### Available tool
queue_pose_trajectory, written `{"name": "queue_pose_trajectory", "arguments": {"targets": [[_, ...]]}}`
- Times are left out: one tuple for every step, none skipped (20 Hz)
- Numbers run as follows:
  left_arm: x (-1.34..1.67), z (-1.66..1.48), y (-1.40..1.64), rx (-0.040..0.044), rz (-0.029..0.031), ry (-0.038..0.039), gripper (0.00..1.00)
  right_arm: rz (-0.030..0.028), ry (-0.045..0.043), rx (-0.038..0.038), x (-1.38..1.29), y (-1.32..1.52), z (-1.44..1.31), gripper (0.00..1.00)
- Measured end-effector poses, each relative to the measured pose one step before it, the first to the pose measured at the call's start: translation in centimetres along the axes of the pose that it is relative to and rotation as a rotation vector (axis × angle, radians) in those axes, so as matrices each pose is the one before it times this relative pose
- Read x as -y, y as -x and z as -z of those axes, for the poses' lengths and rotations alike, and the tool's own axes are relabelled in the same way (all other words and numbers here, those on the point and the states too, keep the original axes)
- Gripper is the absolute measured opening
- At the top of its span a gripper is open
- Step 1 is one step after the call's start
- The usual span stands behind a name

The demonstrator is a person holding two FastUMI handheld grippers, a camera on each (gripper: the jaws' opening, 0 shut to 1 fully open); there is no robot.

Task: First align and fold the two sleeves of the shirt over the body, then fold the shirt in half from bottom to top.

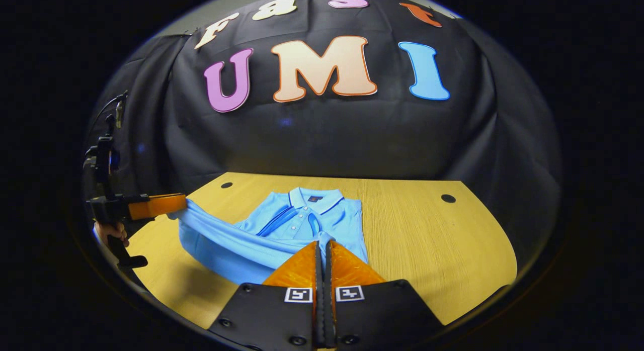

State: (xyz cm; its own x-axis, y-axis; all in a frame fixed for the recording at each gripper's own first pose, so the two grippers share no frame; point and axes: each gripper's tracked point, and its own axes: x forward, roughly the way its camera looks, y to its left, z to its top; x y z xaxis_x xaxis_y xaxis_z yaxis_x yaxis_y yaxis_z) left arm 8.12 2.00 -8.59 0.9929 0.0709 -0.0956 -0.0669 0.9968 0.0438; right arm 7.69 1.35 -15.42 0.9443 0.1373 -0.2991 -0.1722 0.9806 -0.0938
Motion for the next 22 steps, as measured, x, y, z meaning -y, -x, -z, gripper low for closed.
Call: {"name": "queue_pose_trajectory", "arguments": {"targets": [[0.003,-0.429,-1.469,-0.00021,-0.00545,0.00705,0.0,0.0022,-0.00639,0.00359,0.474,-1.426,-0.892,0.03],[0.017,-0.438,-1.315,-0.00344,-0.00708,0.00635,0.0,-0.00217,-0.01207,0.00339,0.369,-1.617,-0.862,0.03],[-0.089,-0.629,-1.272,0.00161,-0.00877,0.00553,0.0,-0.00617,-0.01363,0.00372,0.251,-1.4,-0.677,0.02],[-0.192,-0.36,-1.406,-0.00098,-0.00812,0.00084,0.0,-0.00882,-0.01568,-0.00426,0.231,-1.718,-0.344,0.02],[-0.194,-0.397,-1.487,0.00093,-0.00732,0.0092,0.0,-0.00372,-0.00869,-0.00562,0.314,-1.472,-0.216,0.02],[-0.002,-0.407,-1.408,-0.00139,-0.00474,0.01653,0.0,-0.00055,-0.00362,-0.00562,0.457,-1.538,-0.132,0.02],[0.074,-0.209,-1.449,-0.00329,-0.00242,0.00865,0.0,0.00277,0.00165,-0.0079,0.531,-1.687,-0.009,0.02],[-0.242,-0.106,-1.551,-0.00443,-0.00866,-0.00046,0.0,0.00039,-0.0036,-0.00686,0.48,-1.717,-0.013,0.02],[-0.174,-0.081,-1.586,-0.00692,-0.00812,-0.003,0.0,-0.00285,-0.01158,-0.00495,0.276,-1.448,0.067,0.02],[-0.196,0.16,-1.574,-0.0084,-0.00851,-0.00026,0.0,-0.00411,-0.01838,-0.00725,0.044,-2.24,-0.437,0.02],[0.019,0.167,-1.462,-0.00728,-0.00312,0.00675,0.0,0.00203,-0.01387,-0.01631,0.763,-0.677,1.277,0.02],[0.036,0.446,-1.274,-0.01296,-0.00047,0.01398,0.0,0.00709,-0.01046,-0.01646,0.61,-1.408,0.742,0.02],[-0.135,0.354,-1.089,-0.01252,-0.00553,0.00717,0.0,0.00723,-0.00998,-0.01116,0.45,-0.965,0.538,0.02],[-0.424,0.451,-1.033,-0.01068,-0.02092,-0.00172,0.0,-0.0014,-0.02174,-0.00752,0.133,-0.732,0.302,0.02],[-0.849,0.38,-0.679,-0.00793,-0.04816,-0.00796,0.0,-0.01063,-0.02587,-0.00962,-0.107,-0.402,0.365,0.03],[-0.51,0.621,-0.59,-0.0116,-0.03199,-0.01832,0.0,-0.00097,-0.01462,-0.01055,0.164,-0.081,0.359,0.09],[-0.551,0.468,-0.103,-0.01666,-0.0316,-0.01883,0.08,-0.00016,-0.00485,-0.00642,0.287,-0.051,0.178,0.32],[0.041,0.677,0.518,-0.02537,0.00337,0.00231,0.21,-0.00068,-0.00442,-0.00302,0.109,0.127,0.04,0.5],[-0.103,0.249,0.75,-0.0089,-0.00651,0.00994,0.47,0.00537,-0.00185,0.00717,0.282,0.447,-0.483,0.67],[-0.136,0.024,0.253,0.00009,-0.00638,0.00663,0.72,-0.00396,-0.00453,0.01119,0.075,-0.253,-0.167,0.85],[-0.394,-0.163,0.612,0.01044,-0.01777,0.00051,0.98,0.00171,-0.00317,0.01569,0.125,0.884,-0.646,0.98],[-0.068,-0.219,0.707,0.00994,-0.00443,0.00016,0.95,0.00523,-0.0016,0.01317,0.268,0.553,-0.324,0.98]]}}
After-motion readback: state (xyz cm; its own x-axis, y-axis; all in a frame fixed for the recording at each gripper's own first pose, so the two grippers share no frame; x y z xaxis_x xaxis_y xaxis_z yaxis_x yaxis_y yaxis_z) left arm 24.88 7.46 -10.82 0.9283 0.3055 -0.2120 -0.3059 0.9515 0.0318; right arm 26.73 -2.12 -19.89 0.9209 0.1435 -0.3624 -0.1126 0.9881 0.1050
